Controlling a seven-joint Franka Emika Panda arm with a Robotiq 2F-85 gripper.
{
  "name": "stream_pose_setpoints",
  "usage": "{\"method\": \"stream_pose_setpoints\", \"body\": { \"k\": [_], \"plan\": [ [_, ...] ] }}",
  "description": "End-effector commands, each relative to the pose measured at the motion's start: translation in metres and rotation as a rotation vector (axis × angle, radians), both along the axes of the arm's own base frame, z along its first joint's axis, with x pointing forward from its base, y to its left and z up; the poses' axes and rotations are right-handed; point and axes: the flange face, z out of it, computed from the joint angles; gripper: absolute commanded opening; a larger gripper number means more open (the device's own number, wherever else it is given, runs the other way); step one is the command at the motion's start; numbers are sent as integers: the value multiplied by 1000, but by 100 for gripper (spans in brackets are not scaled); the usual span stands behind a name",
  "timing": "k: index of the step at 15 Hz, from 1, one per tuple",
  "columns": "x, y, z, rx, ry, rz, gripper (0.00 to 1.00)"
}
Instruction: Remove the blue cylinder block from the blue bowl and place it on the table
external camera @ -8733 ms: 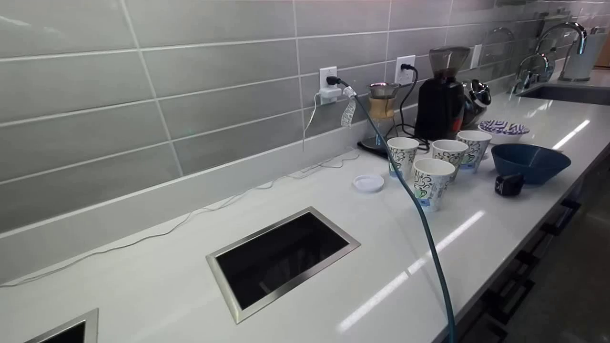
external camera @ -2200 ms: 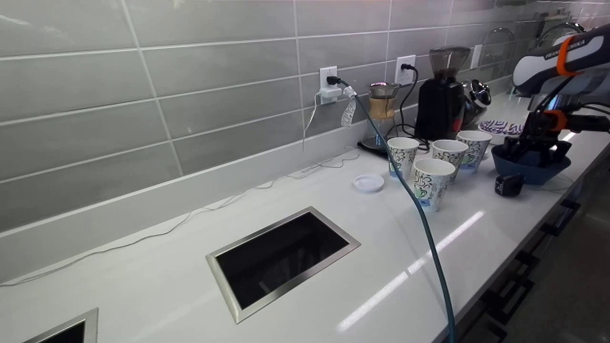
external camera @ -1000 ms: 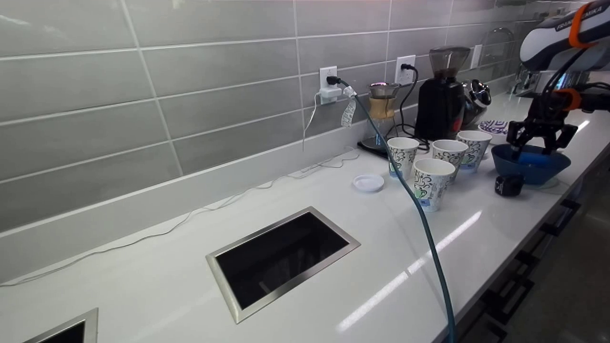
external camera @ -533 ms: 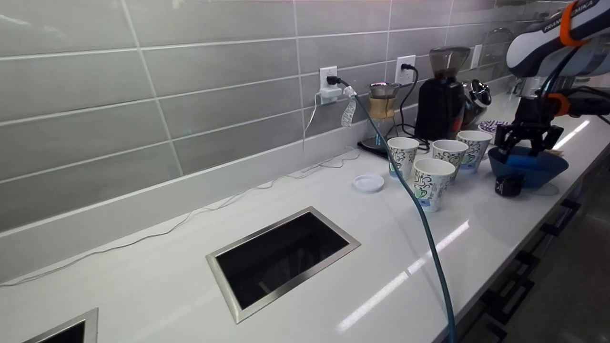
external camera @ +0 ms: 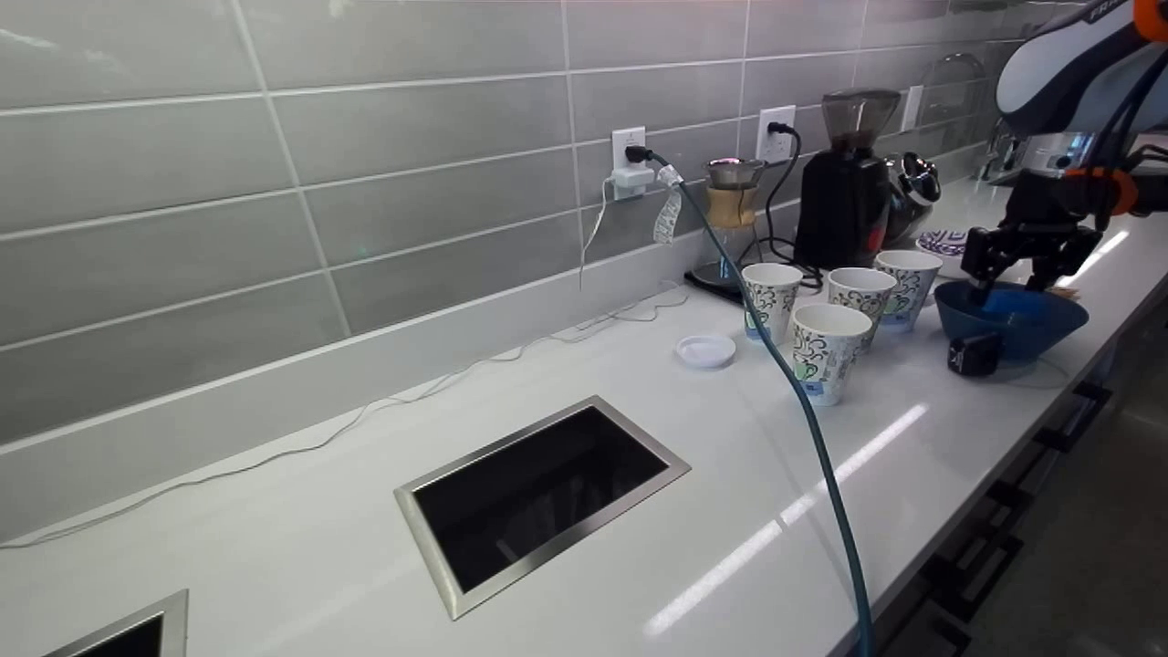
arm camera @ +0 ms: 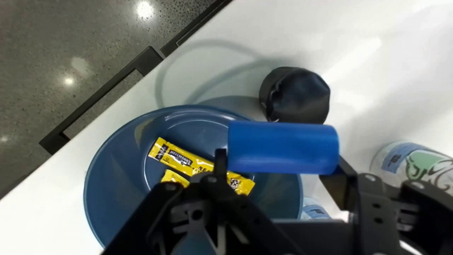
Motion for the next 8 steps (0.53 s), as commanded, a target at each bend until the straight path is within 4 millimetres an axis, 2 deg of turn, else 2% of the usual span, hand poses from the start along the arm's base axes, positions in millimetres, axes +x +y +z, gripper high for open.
{"method": "stream_pose_setpoints", "body": {
  "k": [1,4,7,8],
  "plan": [
    [-39,27,11,-39,-89,153,42],
    [-64,54,6,-39,-143,273,42],
    [-90,83,-10,-31,-149,414,42],
    [-63,69,-8,-23,-125,327,42]
  ]
}}
